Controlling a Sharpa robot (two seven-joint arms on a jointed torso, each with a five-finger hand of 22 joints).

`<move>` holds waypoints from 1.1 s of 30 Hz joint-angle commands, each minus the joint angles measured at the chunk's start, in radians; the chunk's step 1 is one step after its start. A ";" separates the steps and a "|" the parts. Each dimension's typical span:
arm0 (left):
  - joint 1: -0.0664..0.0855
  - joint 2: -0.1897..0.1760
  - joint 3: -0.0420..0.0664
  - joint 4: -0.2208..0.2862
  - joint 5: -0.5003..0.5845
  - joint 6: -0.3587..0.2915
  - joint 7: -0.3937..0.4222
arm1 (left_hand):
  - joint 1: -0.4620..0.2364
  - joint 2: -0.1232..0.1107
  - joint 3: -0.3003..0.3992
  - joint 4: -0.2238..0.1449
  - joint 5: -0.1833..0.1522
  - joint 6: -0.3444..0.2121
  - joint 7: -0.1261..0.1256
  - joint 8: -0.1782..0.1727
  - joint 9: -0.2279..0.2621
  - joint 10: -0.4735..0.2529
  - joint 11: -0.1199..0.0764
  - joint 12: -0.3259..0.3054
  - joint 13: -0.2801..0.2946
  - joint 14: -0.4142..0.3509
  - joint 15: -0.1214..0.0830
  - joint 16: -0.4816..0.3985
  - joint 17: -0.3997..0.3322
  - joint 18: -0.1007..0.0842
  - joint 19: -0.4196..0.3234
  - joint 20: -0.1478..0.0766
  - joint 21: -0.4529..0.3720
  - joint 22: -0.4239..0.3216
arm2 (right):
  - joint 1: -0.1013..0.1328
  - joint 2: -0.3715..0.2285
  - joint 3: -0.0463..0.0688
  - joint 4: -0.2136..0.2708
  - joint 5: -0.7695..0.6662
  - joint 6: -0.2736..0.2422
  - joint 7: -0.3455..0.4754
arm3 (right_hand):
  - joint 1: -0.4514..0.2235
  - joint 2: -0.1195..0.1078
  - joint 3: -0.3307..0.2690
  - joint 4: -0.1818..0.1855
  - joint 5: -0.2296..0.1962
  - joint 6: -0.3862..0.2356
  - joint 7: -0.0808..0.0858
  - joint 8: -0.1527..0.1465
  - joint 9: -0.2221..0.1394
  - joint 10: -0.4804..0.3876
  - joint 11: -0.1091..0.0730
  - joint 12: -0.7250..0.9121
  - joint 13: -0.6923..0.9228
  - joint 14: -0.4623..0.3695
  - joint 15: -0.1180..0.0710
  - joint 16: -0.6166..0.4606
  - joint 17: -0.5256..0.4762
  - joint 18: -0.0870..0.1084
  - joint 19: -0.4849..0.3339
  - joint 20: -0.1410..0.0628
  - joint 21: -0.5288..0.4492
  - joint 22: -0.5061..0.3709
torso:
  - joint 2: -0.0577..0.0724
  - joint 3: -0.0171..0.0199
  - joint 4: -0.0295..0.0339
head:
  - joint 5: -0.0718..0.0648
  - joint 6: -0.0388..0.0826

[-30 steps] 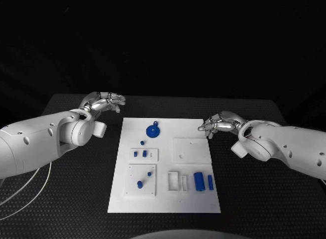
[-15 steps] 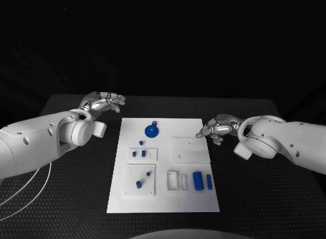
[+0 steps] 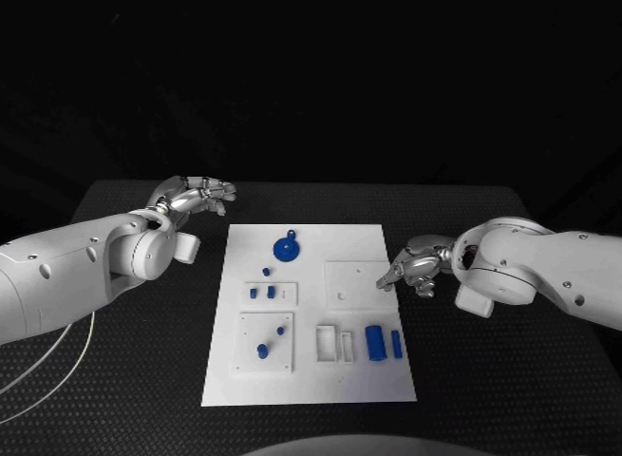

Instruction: Assemble the parts on the task board

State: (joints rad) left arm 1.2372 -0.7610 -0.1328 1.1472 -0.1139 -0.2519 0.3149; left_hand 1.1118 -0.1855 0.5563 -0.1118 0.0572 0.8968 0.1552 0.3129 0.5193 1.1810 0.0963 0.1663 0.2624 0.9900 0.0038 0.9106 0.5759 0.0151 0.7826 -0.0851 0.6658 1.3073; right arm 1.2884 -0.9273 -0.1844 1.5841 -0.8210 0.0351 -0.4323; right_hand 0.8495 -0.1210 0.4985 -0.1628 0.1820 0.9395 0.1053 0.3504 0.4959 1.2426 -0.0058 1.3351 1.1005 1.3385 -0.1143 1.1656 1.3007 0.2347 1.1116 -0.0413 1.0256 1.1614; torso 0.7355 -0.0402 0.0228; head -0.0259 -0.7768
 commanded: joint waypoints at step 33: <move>0.000 -0.002 0.001 0.021 0.005 0.021 0.006 | -0.001 0.011 -0.007 -0.001 -0.005 0.003 -0.003 0.005 0.001 0.004 0.002 0.004 0.001 -0.002 -0.002 -0.007 0.001 0.008 -0.003 -0.011 -0.004 0.021 | 0.002 0.009 -0.059 0.116 -0.098 0.125 -0.168 | -0.134 0.007 0.015 0.033 -0.055 0.073 -0.023 0.007 0.028 0.106 -0.023 0.037 0.136 0.025 -0.019 0.042 0.015 0.027 0.002 -0.022 0.017 0.010 | 0.003 0.0001 0.0004 | -0.007 -0.016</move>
State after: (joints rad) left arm 1.2366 -0.7642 -0.1328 1.1654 -0.1135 -0.2461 0.3139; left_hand 1.1118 -0.1855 0.5563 -0.1118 0.0572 0.8967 0.1553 0.3128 0.5194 1.1810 0.0963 0.1663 0.2623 0.9900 0.0038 0.9067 0.5757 0.0151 0.7826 -0.0851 0.6658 1.3079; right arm 1.2908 -0.9206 -0.2429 1.7005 -0.8991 0.1381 -0.5941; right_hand 0.7201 -0.1118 0.5107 -0.1309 0.1316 1.0086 0.0823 0.3599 0.5227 1.3422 -0.0304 1.3698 1.2359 1.3629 -0.1288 1.2035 1.3081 0.2327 1.1124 -0.0577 1.0372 1.1699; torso 0.7383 -0.0401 0.0227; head -0.0317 -0.7935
